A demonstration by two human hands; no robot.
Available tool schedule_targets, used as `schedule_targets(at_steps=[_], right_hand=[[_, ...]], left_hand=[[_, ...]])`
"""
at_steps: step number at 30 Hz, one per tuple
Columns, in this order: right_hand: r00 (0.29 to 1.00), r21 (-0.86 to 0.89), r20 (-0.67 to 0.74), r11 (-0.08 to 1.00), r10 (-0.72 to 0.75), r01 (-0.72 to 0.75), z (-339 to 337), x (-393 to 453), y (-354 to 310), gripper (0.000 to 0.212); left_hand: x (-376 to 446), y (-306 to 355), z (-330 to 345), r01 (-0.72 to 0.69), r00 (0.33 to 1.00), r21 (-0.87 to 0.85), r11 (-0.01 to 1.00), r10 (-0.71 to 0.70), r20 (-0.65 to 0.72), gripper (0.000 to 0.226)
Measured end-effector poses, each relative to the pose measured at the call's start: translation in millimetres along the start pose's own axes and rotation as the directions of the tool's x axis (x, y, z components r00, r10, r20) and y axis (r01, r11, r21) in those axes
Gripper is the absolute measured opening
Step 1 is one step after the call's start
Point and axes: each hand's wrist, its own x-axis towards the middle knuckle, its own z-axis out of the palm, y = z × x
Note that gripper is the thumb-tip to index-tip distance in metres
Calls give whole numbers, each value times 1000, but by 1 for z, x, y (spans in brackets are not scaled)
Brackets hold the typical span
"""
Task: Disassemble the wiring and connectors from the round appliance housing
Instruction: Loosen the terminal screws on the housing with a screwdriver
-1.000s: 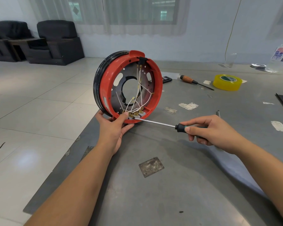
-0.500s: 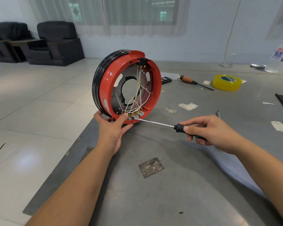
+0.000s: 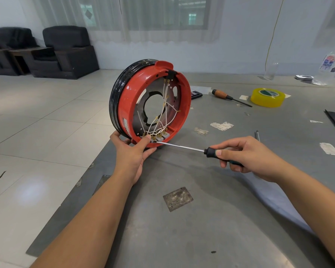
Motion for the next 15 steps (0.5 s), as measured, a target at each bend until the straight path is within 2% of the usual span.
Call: schedule_targets(at_steps=[15], right_hand=[[999,57,37,998,20,-22,-2,3,5,34]], left_hand=[[-3,1,0,-3,1000,17,1000,3,20,69]])
